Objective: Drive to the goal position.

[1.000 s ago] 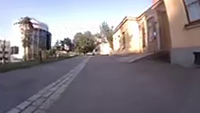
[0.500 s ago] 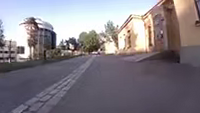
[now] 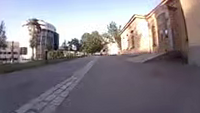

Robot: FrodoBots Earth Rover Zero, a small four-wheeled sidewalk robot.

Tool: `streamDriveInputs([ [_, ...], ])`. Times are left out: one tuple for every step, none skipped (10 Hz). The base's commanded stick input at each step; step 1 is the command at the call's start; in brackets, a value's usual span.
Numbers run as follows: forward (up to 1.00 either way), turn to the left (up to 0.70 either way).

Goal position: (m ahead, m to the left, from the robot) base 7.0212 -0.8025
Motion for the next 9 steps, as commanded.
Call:
streamDriveInputs([
  [0.5,0.0],
  [0.5,0.0],
  [0.5,0.0],
  [0.5,0.0],
  [0.5,0.0],
  [0.5,0.0],
  [0.5,0.0],
  [0.5,0.0],
  [0.5,0.0],
])
